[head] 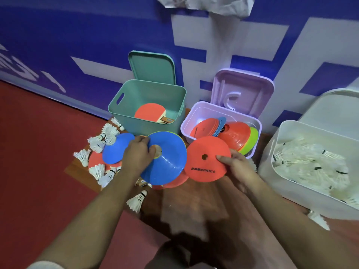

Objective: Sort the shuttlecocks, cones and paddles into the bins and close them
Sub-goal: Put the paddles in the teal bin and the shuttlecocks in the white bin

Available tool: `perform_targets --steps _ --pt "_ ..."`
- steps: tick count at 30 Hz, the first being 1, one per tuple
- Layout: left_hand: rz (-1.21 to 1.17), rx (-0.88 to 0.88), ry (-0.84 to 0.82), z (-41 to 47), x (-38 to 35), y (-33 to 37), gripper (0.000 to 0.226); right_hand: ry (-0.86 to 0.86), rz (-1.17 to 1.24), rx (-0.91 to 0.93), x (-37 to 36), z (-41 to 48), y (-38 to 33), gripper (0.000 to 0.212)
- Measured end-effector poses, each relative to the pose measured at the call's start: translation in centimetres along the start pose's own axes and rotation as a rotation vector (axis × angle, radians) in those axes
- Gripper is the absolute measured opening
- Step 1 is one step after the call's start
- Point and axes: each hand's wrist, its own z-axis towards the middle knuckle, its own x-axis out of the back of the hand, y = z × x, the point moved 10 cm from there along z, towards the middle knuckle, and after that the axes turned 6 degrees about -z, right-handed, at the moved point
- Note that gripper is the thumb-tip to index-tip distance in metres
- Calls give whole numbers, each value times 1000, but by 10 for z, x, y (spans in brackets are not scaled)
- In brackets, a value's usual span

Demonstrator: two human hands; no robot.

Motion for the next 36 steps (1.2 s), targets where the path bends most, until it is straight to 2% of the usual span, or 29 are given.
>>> perform_targets --steps 4,8,12,14,16,17,19,22,26,29,31,34,36 --pt "0 -5 34 15 12 15 27 112 99 63 19 9 -42 27" --pt "21 -48 21 43 14 31 28 347 0 121 40 37 -66 19" --pt "-4 -125 53 73 15 50 43 335 -105 151 9 65 -85 3" --pt "-47 -192 80 89 13 62 55 414 -266 148 1 73 -89 18" --pt "-110 -247 81 104 6 76 56 431 -356 138 -4 77 -84 44" --pt "-126 -259 63 109 3 85 55 378 -315 111 -10 77 -77 50" --pt "-150 -274 -21 119 -12 105 53 263 -155 18 -18 77 -60 48" --pt "-158 -337 -106 123 -38 144 44 231 10 -60 -9 72 -43 54" --pt "-218 -434 -220 122 -79 195 43 364 257 -28 32 60 -38 35" --pt "-380 -501 -340 117 -107 224 52 478 362 52 72 44 -44 32" --pt "-446 -528 -350 116 -121 236 51 587 387 103 101 30 -46 30" --pt "-381 -497 -350 121 -149 234 48 729 354 137 133 11 -42 29" --pt "-253 -482 -414 123 -175 231 53 780 315 131 145 6 -34 24"
